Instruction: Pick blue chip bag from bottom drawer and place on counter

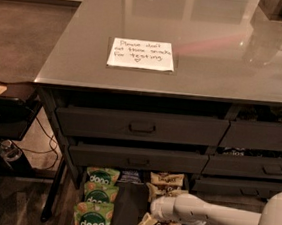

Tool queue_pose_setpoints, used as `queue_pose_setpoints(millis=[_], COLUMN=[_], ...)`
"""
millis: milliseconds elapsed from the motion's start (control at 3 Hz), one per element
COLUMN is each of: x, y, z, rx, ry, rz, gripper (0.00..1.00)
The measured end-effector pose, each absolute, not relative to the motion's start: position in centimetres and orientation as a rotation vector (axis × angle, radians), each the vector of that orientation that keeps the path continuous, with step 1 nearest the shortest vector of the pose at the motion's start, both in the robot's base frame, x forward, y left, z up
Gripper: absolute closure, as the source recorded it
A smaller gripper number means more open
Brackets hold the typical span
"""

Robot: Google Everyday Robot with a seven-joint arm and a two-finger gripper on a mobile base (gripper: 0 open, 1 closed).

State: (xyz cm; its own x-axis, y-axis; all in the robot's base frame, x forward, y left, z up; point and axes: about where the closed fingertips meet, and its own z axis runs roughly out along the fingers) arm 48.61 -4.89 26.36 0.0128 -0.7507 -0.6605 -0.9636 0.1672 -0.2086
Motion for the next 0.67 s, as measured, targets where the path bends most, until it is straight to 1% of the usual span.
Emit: queue_pose_setpoints(millis=[333,667], x=[55.28,55.29], y=[-3.76,-3.77], z=[20.38,20.37], rx=[-1.639,-1.639], ry=[1.772,1.772], rz=[0.337,0.337], gripper=[0.00,0.00])
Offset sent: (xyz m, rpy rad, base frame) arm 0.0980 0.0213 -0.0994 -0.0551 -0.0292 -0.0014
